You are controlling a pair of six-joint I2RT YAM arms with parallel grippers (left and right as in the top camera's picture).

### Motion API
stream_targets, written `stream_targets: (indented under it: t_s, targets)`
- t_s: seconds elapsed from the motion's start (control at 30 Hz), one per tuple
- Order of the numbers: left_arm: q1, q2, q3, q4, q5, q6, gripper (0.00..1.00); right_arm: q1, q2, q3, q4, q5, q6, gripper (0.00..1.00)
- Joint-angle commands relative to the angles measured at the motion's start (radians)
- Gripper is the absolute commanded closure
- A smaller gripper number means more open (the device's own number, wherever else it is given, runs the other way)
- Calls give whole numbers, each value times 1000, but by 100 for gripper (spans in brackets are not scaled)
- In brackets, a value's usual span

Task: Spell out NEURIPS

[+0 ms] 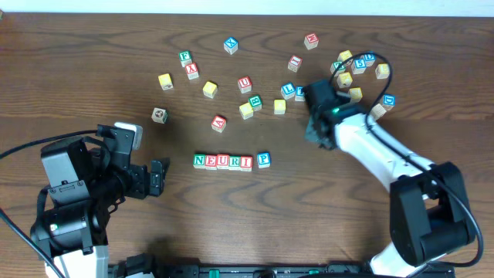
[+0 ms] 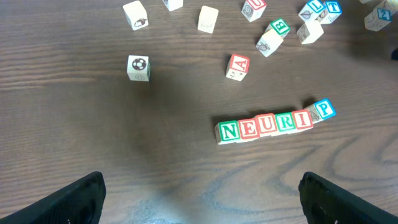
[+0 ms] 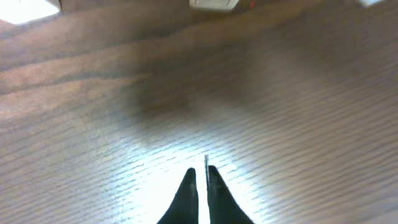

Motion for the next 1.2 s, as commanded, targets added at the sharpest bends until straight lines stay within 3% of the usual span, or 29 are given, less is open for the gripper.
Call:
stream_targets:
  t_s: [0.0,0.37,0.53,0.67,0.73,0.93,1.17]
  targets:
    - [6,-1,20,3,13,17,2,-51,3,79,-33,-84,-122,96]
    - [6,-1,20,3,13,17,2,-136,3,249,-144,-126,-183,82]
    - [6,-1,20,3,13,17,2,-154,3,310,-203,-175,-259,66]
    - [6,-1,20,3,13,17,2,-166,3,322,-211,-174,-268,62]
    - [6,-1,20,3,13,17,2,-178,5,322,-204,-175,-258,49]
    - [6,-1,20,3,13,17,2,-220,5,336,-190,-182,-254,40]
    - [6,-1,20,3,13,17,3,-269,39,383,-209,-197,-288,38]
